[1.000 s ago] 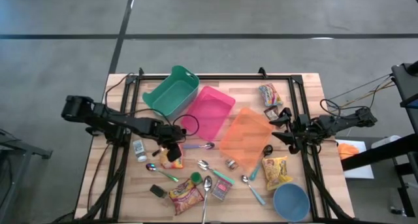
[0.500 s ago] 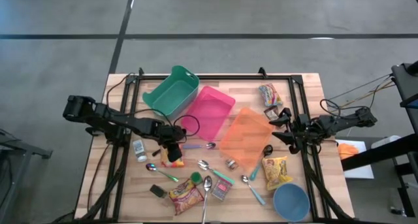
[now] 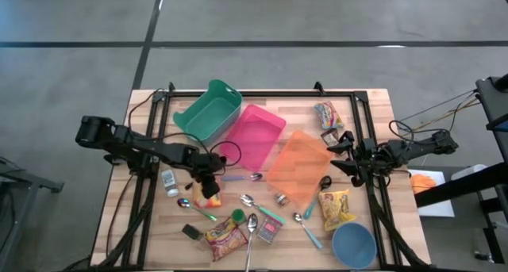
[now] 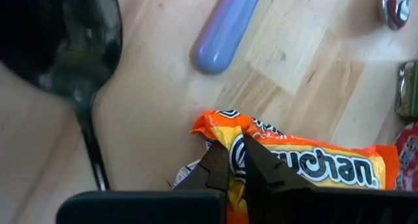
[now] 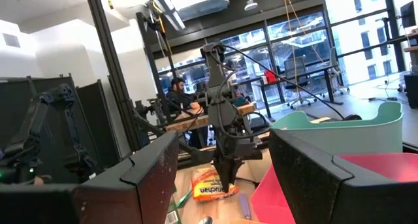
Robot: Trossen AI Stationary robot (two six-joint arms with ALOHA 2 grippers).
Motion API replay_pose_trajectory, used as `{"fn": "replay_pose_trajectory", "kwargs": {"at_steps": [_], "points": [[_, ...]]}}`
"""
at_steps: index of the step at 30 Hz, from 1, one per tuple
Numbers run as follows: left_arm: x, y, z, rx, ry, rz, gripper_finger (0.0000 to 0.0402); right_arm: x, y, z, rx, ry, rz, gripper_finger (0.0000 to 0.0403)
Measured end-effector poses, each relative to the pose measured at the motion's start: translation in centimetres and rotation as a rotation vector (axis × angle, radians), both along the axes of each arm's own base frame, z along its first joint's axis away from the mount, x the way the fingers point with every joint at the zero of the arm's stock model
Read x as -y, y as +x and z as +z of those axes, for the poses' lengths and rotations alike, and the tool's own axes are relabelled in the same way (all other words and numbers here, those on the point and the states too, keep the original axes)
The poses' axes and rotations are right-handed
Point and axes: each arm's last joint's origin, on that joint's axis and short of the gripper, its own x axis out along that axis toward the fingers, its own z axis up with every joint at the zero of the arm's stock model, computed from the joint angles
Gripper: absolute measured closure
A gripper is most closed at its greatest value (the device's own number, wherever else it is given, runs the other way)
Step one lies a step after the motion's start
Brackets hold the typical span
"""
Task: Pick & Place Food Item
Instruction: Put the orange noodle pack into the green bin
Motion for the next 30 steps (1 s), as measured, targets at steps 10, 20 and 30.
{"fn": "replay_pose_trajectory", "kwargs": {"at_steps": [10, 20, 30], "points": [[-0.3, -0.8, 4.3, 0.051, 0.066, 0.029, 0.0391, 0.0, 0.0, 0.0, 0.0, 0.0, 0.0, 0.0168], [-0.5, -1.7, 7.5, 0.198, 0.092, 0.08, 0.0391, 0.0, 0.0, 0.0, 0.0, 0.0, 0.0, 0.0168], [-0.8, -2.7, 9.2, 0.3, 0.152, 0.125, 0.0391, 0.0, 0.0, 0.0, 0.0, 0.0, 0.0, 0.0168]]}}
